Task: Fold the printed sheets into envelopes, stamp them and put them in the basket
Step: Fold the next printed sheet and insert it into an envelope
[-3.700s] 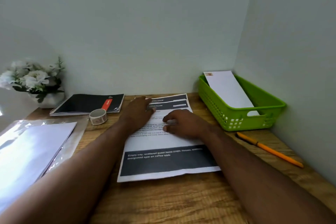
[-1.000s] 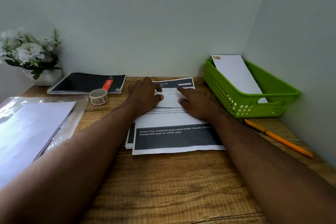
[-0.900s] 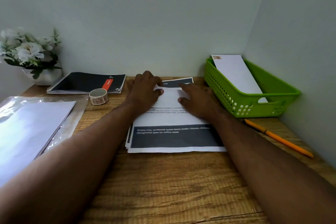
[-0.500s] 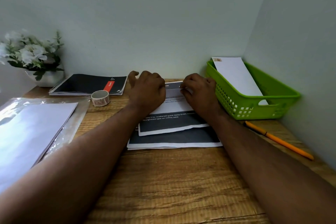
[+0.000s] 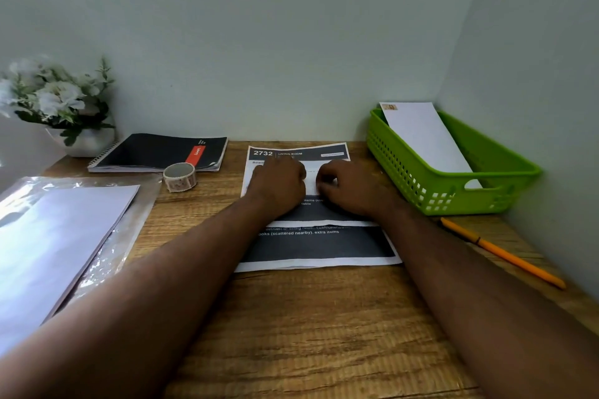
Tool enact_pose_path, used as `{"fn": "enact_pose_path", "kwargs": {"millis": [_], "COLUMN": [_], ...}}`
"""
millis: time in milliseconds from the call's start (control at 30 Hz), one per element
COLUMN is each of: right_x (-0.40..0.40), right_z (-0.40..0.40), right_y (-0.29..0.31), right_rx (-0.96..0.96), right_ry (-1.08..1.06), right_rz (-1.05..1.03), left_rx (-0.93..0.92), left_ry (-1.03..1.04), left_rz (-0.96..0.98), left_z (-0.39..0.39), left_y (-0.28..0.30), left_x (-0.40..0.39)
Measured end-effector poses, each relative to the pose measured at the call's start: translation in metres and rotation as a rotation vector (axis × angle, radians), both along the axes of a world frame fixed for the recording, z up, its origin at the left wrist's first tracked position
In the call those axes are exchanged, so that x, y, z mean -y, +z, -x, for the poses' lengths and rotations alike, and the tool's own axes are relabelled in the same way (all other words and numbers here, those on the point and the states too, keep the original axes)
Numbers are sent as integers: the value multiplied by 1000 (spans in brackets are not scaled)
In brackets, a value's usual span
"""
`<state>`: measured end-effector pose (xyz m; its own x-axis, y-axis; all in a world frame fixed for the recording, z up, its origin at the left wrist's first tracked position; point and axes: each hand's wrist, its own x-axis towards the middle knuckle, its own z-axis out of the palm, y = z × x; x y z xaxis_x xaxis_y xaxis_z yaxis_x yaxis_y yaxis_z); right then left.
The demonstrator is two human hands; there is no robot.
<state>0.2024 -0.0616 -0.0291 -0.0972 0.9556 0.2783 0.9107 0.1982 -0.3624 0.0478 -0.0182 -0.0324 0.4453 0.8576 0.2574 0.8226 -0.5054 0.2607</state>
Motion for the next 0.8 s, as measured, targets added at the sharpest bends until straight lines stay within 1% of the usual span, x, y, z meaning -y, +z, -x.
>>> {"fn": "enact_pose_path", "kwargs": {"millis": [67,133,200,267,433,633,800], "right_x": [-6,-9,-10,-7,-3,1,7], "right_z": [2,6,10,14,20,1,-7], "right_y": [-7,-11,-12,-11,-7,-6,-7], "right_rx": [62,169,269,331,376,442,383], "right_ry": [-32,-62,-87,-112,-166,-346,-476], "right_rz": [20,69,84,71,96,88,37], "left_rx": [-50,-90,-144,-183,-215,-246,-242], "left_ry": [3,3,11,21,39,75,85], "left_rz": [33,49,36,25,27,69,78], "left_z": [-1,-2,-2,-3,-5,-4,-2], "left_y": [-2,-4,-6,-7,-5,-3,-1], "left_x": [-2,-3,-2,0,2,2,-1]}}
